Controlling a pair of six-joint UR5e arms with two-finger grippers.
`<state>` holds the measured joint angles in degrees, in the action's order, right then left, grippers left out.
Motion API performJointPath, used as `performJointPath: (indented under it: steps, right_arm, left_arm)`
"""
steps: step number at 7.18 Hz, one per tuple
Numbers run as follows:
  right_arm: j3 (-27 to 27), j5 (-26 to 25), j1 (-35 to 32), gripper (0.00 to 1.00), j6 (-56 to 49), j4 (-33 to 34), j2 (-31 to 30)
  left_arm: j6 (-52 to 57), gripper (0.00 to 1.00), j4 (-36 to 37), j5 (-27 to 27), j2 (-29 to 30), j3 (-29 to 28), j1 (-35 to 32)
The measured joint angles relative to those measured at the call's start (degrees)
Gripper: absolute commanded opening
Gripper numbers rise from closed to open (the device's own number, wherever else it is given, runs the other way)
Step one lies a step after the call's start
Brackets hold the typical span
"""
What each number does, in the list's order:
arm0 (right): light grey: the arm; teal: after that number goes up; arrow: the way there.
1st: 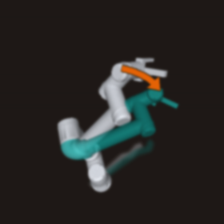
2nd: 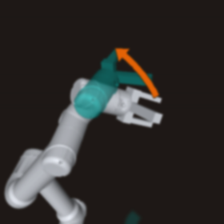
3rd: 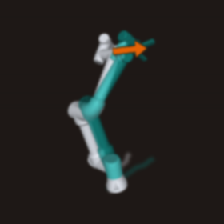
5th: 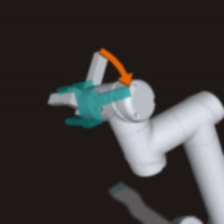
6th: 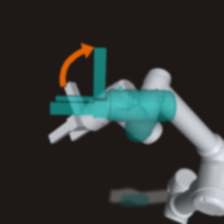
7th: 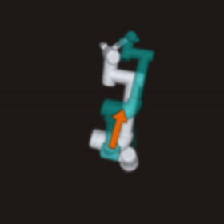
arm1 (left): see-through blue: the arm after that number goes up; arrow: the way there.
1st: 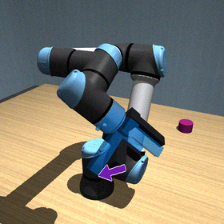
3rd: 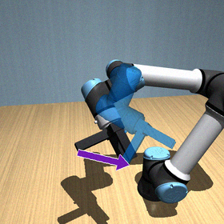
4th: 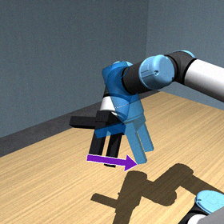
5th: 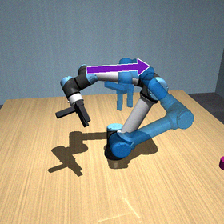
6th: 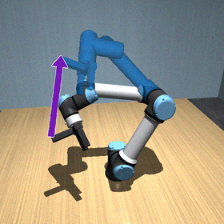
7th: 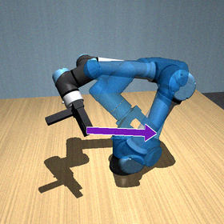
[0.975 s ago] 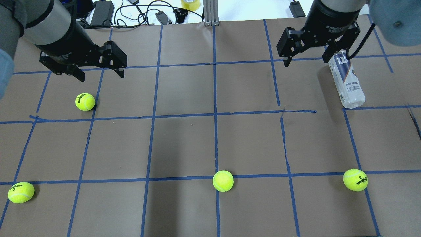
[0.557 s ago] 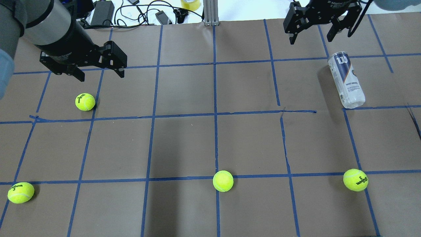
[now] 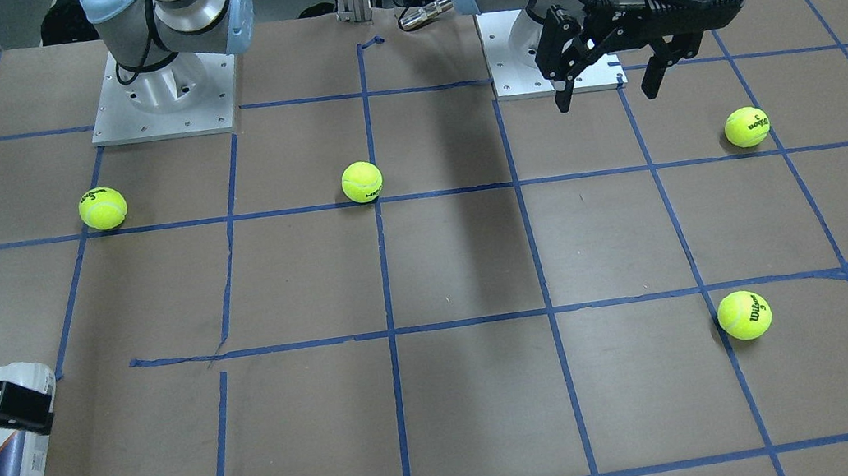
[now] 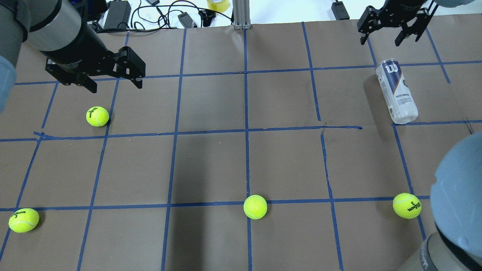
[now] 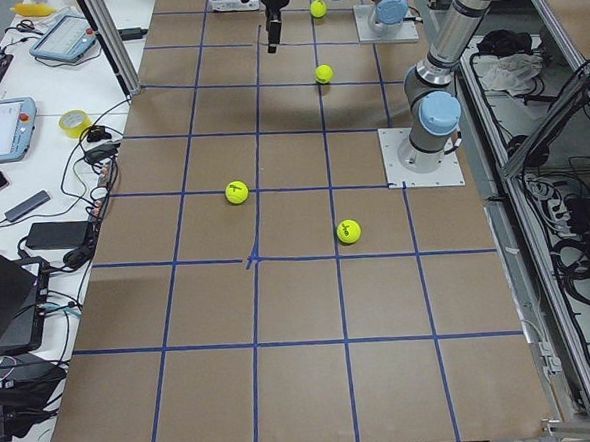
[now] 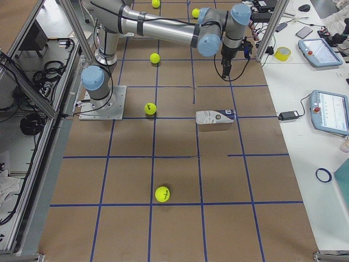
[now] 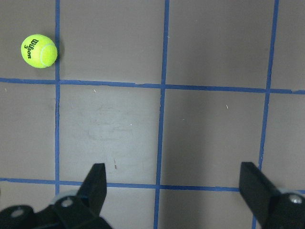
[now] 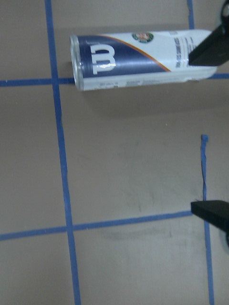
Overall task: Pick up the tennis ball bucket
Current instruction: 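Lower the right gripper onto the can top and close on it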
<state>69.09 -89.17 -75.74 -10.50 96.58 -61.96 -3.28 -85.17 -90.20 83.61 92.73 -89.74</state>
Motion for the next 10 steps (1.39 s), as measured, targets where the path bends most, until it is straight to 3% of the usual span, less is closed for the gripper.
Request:
performJointPath:
  steps: [4, 7, 9, 10]
  right_arm:
    - [-5.64, -1.10, 4.53, 1.00, -9.05, 5.83, 13.97]
    - [-5.02, -1.54, 4.58, 1.00, -14.03, 11.42, 17.83]
    - [-4.06, -1.61, 4.63, 0.99, -15.23, 11.77, 18.85]
    - [-3.49, -1.67, 4.64, 0.88, -15.36, 11.83, 18.92]
  left_arm:
    - [0.02, 1.00, -0.01, 0.01, -0.01, 0.00, 0.00]
    - [0.03, 1.00, 0.00, -0.02, 0.01, 0.00, 0.02]
    - [0.03, 1.00, 0.00, 0.02, 0.04, 0.00, 0.06]
    - [0.03, 1.00, 0.00, 0.02, 0.06, 0.00, 0.04]
